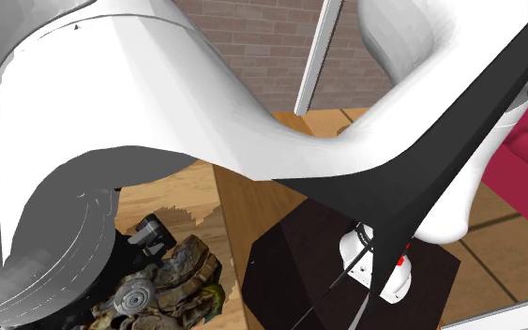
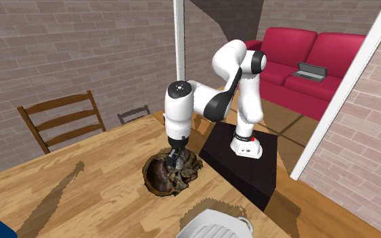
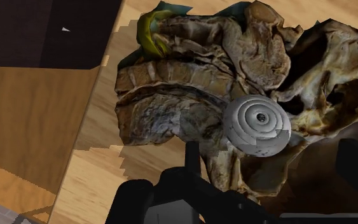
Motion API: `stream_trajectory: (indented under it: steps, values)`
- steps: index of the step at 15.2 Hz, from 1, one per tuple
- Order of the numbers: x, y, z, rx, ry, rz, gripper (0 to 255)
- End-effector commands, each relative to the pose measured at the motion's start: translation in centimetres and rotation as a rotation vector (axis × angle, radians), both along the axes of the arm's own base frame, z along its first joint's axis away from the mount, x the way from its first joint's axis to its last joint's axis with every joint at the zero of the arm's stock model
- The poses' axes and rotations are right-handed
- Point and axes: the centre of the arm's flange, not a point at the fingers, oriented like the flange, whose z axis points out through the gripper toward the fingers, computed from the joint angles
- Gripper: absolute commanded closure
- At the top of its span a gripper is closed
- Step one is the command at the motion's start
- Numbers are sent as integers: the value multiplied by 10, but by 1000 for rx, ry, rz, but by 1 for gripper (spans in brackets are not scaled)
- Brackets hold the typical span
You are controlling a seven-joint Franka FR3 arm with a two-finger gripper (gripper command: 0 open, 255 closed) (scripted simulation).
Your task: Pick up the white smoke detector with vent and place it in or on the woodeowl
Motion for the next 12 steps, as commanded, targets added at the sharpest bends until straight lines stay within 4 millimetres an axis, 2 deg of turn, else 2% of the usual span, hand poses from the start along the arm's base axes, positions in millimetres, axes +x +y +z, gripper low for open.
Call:
stream_trajectory:
  steps: [1, 3, 7, 12]
  values:
    - [0, 0, 0, 0, 0, 0, 0]
    - [0, 0, 0, 0, 0, 0, 0]
    - [-6, 5, 49, 0, 0, 0, 0]
    - [-6, 5, 49, 0, 0, 0, 0]
